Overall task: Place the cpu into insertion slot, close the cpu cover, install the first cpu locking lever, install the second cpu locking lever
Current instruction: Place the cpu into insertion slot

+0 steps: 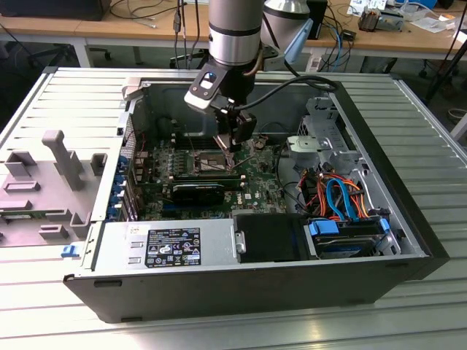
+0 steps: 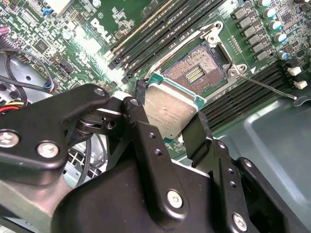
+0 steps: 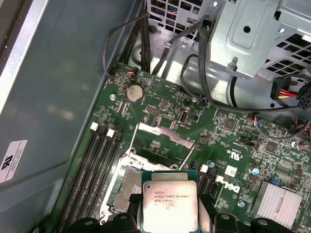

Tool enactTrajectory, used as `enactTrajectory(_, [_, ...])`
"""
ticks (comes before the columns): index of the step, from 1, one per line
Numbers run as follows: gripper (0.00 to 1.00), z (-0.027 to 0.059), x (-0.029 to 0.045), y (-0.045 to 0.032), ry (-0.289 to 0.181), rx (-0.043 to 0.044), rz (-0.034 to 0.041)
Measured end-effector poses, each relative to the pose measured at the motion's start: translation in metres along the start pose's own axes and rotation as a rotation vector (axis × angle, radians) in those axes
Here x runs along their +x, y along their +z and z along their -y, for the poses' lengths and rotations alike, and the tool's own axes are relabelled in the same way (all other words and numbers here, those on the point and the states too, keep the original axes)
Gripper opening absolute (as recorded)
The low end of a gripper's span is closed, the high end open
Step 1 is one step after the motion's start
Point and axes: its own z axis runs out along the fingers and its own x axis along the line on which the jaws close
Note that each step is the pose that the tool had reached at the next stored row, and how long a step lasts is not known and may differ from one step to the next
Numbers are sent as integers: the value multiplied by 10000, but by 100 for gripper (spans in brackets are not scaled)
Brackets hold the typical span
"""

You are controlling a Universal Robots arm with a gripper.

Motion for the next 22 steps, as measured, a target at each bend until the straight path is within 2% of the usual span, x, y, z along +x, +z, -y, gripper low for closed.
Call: enactTrajectory(22, [54, 0, 0, 0, 482, 13, 2])
